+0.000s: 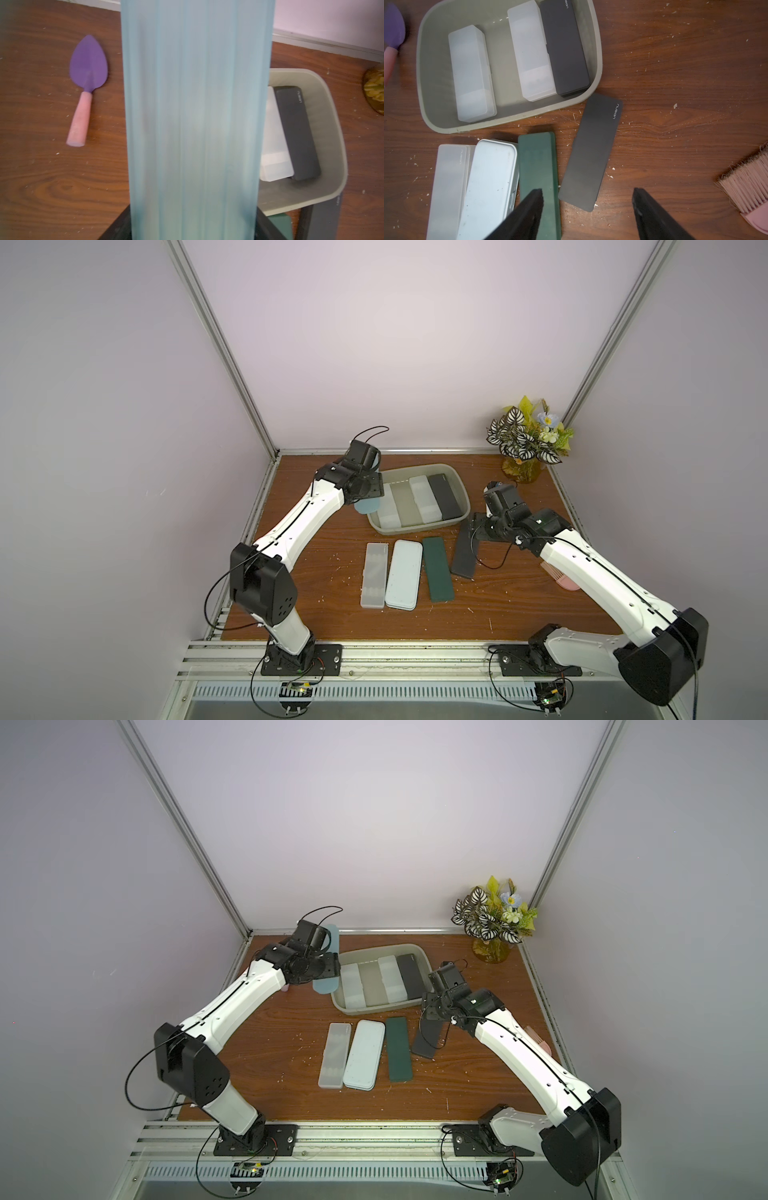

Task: Put the pencil case into the storage box
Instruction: Place the pencil case at the storage box.

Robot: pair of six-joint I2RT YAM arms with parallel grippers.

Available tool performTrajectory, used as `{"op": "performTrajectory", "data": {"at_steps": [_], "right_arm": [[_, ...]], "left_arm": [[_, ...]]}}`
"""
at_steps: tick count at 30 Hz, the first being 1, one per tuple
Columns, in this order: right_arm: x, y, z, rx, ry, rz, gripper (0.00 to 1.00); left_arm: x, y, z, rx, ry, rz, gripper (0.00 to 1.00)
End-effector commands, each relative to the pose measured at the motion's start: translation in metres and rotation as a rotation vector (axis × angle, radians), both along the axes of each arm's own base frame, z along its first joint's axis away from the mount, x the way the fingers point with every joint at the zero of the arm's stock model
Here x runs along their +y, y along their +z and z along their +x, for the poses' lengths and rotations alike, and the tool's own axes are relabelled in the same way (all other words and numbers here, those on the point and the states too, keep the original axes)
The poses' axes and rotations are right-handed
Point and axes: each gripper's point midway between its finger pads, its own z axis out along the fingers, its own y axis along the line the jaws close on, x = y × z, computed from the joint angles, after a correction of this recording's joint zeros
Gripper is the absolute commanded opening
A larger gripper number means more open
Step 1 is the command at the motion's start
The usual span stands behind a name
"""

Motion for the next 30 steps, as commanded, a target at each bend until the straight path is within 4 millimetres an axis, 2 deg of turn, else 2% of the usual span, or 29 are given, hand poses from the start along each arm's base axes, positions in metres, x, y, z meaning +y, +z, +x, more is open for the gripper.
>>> {"op": "performTrajectory", "data": {"at_steps": [1, 7, 14, 30], "right_arm": [[-0.007, 0.009, -0.003, -0.022, 0.003, 0.017, 0.75], [-0.017, 0.010, -0.004, -0.018, -0.007, 0.017, 0.75], [-0.023, 0.006, -0.002, -0.009, -0.015, 0.015, 0.75], [-0.030, -0.011, -0.001, 0.020, -0.018, 0.018, 0.75]], "left_arm": [[-0.032, 0.001, 0.007, 0.011, -0.027, -0.019, 0.71], [-0.069, -0.009, 0.031, 0.013, -0.050, -0.036, 0.71], [-0.096, -0.029, 0.056, 0.027, -0.048, -0.052, 0.70], [-0.113, -0.114, 0.078, 0.130, 0.001, -0.002, 0.71]]}}
